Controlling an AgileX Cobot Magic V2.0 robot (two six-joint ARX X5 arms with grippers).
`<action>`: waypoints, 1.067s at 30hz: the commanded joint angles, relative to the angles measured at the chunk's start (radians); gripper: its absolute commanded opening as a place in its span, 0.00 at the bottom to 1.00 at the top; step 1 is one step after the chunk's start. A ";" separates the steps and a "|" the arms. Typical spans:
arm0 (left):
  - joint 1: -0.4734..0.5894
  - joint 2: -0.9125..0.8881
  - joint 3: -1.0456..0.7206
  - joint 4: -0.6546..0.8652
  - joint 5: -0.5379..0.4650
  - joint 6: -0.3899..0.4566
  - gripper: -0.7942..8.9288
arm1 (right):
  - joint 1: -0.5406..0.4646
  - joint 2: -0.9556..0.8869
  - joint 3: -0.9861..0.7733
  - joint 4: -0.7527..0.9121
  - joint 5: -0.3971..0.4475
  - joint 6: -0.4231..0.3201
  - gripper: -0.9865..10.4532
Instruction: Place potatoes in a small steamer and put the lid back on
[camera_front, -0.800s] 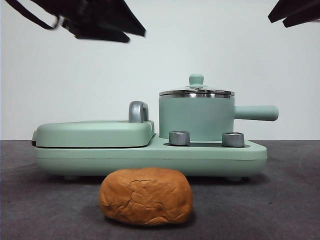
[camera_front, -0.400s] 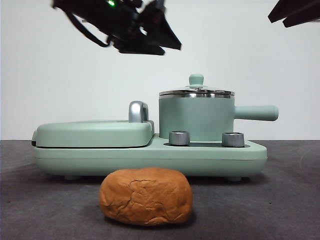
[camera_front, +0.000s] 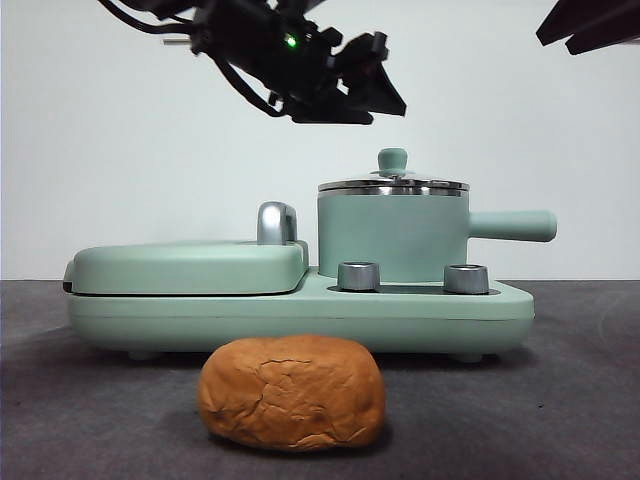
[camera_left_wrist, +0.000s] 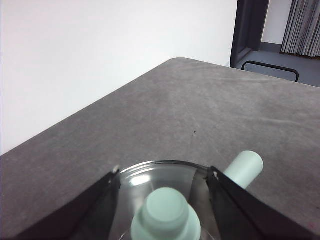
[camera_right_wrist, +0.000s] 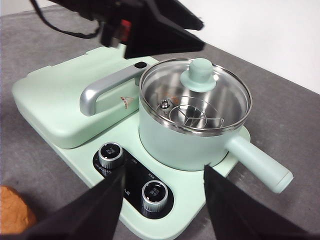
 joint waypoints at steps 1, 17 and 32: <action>-0.016 0.048 0.042 0.008 0.000 -0.004 0.37 | 0.005 0.004 0.019 0.010 0.003 0.018 0.30; -0.022 0.116 0.049 0.014 -0.028 0.003 0.37 | 0.004 0.004 0.019 0.010 0.002 0.018 0.30; -0.017 0.121 0.049 0.001 -0.030 0.003 0.34 | 0.004 0.004 0.019 0.010 0.002 0.018 0.30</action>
